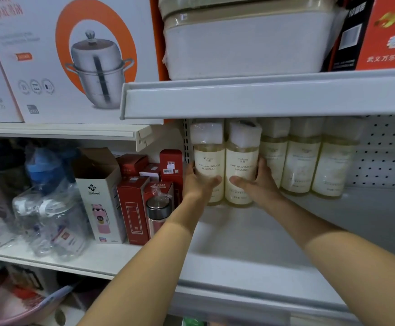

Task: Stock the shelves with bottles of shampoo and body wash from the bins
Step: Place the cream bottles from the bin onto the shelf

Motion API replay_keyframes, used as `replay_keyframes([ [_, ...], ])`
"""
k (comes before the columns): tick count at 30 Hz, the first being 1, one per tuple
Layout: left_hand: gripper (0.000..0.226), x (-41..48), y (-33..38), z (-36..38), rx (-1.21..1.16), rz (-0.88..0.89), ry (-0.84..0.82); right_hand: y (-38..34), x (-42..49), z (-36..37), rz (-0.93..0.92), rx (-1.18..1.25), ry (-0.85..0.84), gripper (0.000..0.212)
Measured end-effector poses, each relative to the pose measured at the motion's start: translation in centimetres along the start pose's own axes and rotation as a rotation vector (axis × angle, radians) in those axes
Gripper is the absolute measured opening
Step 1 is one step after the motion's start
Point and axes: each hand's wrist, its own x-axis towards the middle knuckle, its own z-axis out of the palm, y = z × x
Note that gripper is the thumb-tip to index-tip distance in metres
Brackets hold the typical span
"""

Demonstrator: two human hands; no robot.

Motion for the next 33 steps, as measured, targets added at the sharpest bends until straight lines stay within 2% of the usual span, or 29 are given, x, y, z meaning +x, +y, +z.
replay_keyframes([
  [4, 0.073, -0.7, -0.2, -0.2, -0.050, -0.036, 0.012, -0.3, -0.9, -0.3, 0.051, -0.045, -0.020, 0.096],
  [8, 0.082, -3.0, -0.8, -1.7, -0.151, -0.072, -0.013, 0.1, -3.3, 0.0, 0.091, -0.057, 0.039, 0.097],
  [12, 0.072, -6.7, -0.1, -4.5, -0.235, -0.150, 0.012, -0.7, -6.2, 0.6, 0.074, 0.009, 0.073, 0.072],
  [17, 0.047, -12.3, -0.4, -8.8, -0.405, -0.149, 0.043, -3.9, -10.9, 2.8, 0.061, 0.048, 0.043, 0.044],
  [20, 0.033, -14.7, -1.0, -11.6, -0.445, -0.173, 0.058, -5.7, -14.6, 4.8, -0.025, 0.137, -0.012, 0.029],
  [26, 0.024, -17.8, -4.1, -17.4, -0.415, -0.219, 0.128, -7.5, -22.3, 9.2, -0.151, 0.180, -0.150, 0.022],
  [33, 0.019, -21.5, -11.2, -22.6, -0.397, -0.385, 0.202, -6.2, -28.0, 13.4, -0.382, 0.053, -0.262, 0.019],
])
